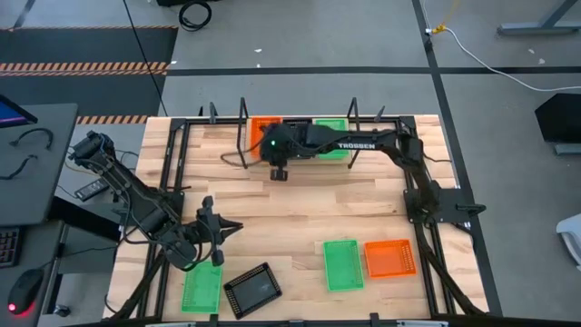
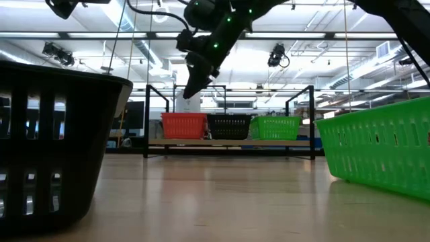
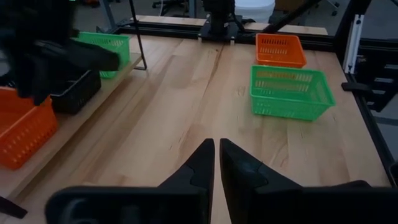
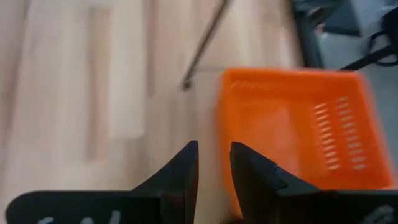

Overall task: Stack baskets on shelf by color
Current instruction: Stack the right green bin on top of the other green bin on the shelf

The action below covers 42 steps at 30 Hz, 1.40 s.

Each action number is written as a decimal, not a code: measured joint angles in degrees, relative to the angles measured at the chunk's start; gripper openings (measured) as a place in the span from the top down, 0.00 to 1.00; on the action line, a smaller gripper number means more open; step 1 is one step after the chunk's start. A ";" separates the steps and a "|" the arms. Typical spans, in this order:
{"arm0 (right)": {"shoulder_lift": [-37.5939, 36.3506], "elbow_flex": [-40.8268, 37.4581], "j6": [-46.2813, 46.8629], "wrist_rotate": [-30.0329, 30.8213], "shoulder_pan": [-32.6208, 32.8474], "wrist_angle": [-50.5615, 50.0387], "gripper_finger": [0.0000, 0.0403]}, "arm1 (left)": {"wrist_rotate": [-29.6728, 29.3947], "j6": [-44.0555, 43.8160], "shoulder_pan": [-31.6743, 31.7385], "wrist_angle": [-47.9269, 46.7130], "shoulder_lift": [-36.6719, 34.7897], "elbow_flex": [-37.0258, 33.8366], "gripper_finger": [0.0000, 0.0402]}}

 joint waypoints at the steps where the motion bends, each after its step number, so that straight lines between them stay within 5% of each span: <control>1: -0.02 0.00 0.00 0.00 0.91 -2.05 0.76 | 0.23 0.01 0.00 -0.01 0.00 0.00 0.93; 13: -0.04 0.02 7.76 -0.54 16.45 -19.59 0.76 | 2.87 -2.97 -0.02 -0.48 0.00 0.00 0.90; 21: -0.13 0.04 18.59 -6.73 24.43 -28.38 0.76 | 6.65 -5.42 -0.02 -1.47 0.02 0.00 0.89; 26: -0.13 0.04 25.90 -5.30 29.08 -34.95 0.76 | 6.74 -5.40 -0.02 -1.79 0.02 0.00 0.89; 42: -3.51 0.11 46.66 -2.72 42.26 -36.15 0.68 | 9.72 -3.59 -0.02 -1.79 0.02 0.00 0.89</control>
